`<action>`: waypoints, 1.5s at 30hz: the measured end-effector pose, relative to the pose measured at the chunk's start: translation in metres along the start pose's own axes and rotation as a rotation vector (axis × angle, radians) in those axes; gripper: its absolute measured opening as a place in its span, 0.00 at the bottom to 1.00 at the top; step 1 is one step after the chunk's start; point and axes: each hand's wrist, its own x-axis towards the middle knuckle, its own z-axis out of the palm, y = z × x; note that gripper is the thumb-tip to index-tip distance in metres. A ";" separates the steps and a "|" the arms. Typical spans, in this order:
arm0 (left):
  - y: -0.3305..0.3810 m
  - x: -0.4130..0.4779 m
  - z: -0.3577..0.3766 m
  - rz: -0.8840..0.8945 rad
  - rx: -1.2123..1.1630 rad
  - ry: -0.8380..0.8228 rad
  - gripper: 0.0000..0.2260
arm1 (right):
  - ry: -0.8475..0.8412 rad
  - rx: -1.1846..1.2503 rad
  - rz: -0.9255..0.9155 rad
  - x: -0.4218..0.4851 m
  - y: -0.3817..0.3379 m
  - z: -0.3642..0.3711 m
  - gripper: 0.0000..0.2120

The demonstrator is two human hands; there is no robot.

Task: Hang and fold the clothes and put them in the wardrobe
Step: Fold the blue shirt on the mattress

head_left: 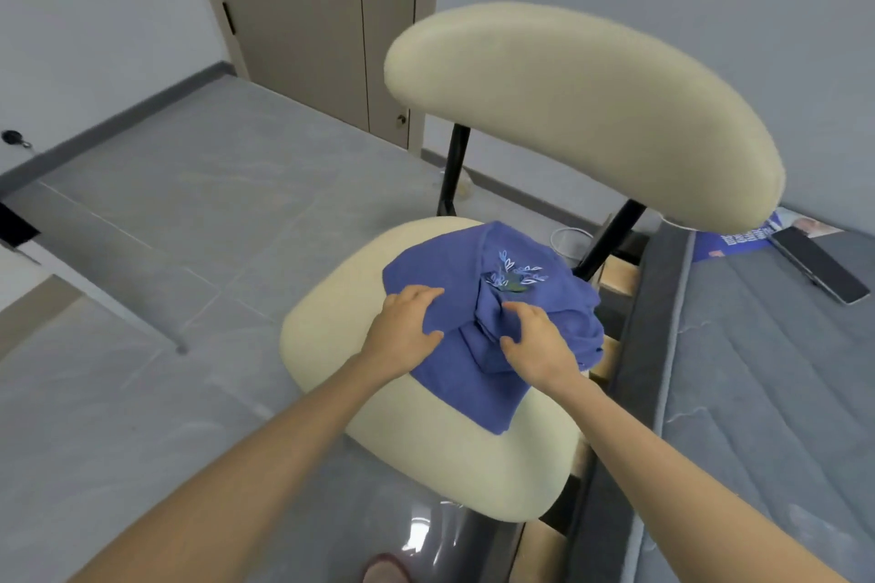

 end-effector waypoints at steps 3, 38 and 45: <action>-0.014 0.014 0.031 0.004 0.211 0.035 0.27 | 0.003 -0.072 0.024 0.015 0.024 0.027 0.24; 0.151 -0.207 -0.074 0.174 -0.306 0.032 0.43 | 0.548 0.693 -0.604 -0.243 -0.023 -0.188 0.06; 0.213 -0.230 -0.050 0.493 -0.405 0.085 0.41 | 0.763 0.616 -0.706 -0.309 -0.040 -0.226 0.04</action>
